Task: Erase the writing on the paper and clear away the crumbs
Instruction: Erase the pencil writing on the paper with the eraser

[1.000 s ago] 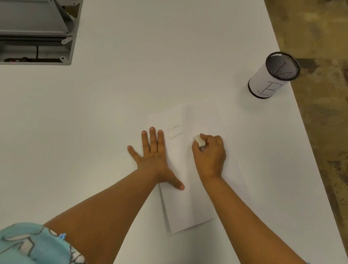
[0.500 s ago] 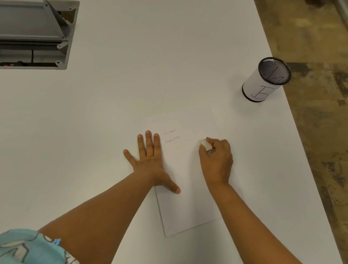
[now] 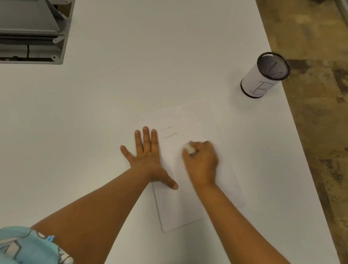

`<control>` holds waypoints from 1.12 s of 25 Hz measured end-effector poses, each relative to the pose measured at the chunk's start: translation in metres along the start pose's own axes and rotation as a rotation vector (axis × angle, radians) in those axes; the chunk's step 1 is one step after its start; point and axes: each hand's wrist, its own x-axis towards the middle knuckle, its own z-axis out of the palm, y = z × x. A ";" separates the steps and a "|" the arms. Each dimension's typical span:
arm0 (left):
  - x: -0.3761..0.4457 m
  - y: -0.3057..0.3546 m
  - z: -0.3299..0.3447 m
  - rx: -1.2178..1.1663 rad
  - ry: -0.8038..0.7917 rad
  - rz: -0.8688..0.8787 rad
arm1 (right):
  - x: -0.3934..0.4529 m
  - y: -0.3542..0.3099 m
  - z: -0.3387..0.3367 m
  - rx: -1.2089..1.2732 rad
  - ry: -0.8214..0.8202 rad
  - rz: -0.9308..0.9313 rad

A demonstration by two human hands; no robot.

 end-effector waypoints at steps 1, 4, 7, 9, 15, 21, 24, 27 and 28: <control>0.000 0.000 0.000 0.000 0.005 -0.010 | -0.015 -0.004 0.008 -0.002 -0.068 -0.070; 0.000 -0.001 0.000 0.007 0.005 -0.011 | -0.013 -0.002 0.006 -0.032 -0.129 -0.146; 0.000 -0.002 0.000 0.006 -0.001 0.004 | 0.021 0.007 -0.010 -0.030 0.050 0.029; 0.001 -0.002 0.000 0.006 0.000 -0.001 | 0.015 0.002 -0.005 -0.027 0.053 0.035; 0.001 0.000 0.000 0.018 0.001 -0.011 | 0.009 0.000 0.003 -0.044 -0.118 -0.145; 0.001 -0.001 0.003 0.013 0.031 -0.009 | -0.009 -0.010 0.012 -0.016 -0.166 -0.185; 0.002 -0.002 0.005 0.012 0.048 -0.008 | -0.016 -0.010 0.016 -0.021 -0.258 -0.280; 0.002 -0.004 0.002 0.013 0.024 0.015 | 0.023 -0.015 0.013 -0.031 -0.122 -0.112; 0.001 -0.005 0.003 0.017 0.028 0.018 | 0.026 -0.017 0.014 -0.025 -0.107 -0.084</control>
